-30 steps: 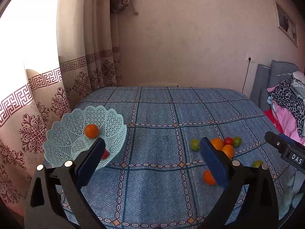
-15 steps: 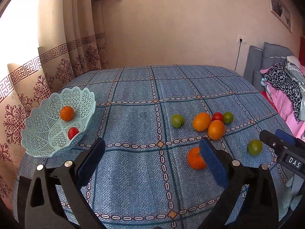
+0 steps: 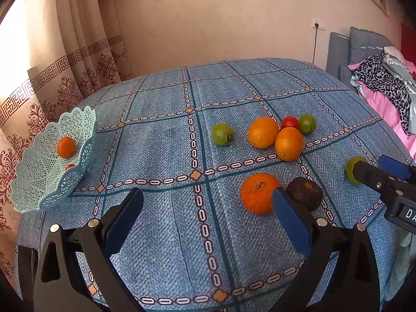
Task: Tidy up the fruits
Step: 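Grasp a large orange with the left tool while the right tool grasps a green tomato, then carry the orange and green tomato into the basket while both tools release them, then withdraw both open tools from the basket toward the remaining fruits, then lower the right tool onto an orange and close it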
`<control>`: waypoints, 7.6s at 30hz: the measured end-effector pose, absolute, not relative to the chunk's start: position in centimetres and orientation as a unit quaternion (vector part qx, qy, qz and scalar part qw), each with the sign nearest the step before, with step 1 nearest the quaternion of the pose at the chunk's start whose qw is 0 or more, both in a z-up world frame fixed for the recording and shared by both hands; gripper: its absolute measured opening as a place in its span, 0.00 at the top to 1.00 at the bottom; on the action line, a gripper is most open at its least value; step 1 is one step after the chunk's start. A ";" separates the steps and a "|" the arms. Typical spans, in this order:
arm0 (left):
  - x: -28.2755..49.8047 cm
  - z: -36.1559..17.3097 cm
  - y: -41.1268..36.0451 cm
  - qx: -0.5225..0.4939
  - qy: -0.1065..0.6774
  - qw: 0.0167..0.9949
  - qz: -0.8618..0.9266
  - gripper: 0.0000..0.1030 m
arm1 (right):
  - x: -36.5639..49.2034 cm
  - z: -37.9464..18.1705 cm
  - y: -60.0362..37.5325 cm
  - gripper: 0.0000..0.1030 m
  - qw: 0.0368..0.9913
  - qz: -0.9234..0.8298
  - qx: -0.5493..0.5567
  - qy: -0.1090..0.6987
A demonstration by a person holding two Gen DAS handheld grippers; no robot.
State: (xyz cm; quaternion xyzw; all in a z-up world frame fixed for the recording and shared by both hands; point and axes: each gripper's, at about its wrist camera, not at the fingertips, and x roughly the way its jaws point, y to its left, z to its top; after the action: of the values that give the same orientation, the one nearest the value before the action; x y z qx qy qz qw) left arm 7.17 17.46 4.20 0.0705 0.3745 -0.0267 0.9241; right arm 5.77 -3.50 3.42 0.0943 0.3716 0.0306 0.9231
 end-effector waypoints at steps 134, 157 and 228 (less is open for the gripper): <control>2.5 10.3 44.3 -0.114 0.278 0.943 0.143 0.32 | 13.2 11.0 26.3 0.56 0.908 0.251 0.009 0.335; 1.5 11.4 42.4 -0.114 0.264 0.946 0.147 0.06 | 11.0 11.7 21.5 0.39 0.920 0.222 0.051 0.318; 6.2 8.4 25.6 0.009 0.326 0.945 0.000 0.05 | 14.9 1.8 3.7 0.61 0.892 0.104 0.134 0.418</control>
State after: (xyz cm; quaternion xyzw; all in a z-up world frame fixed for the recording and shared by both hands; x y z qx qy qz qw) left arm 6.23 25.60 8.35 0.0094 0.3258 -0.0002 0.9454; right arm 14.92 3.72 1.77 0.1340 0.4180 0.1042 0.8925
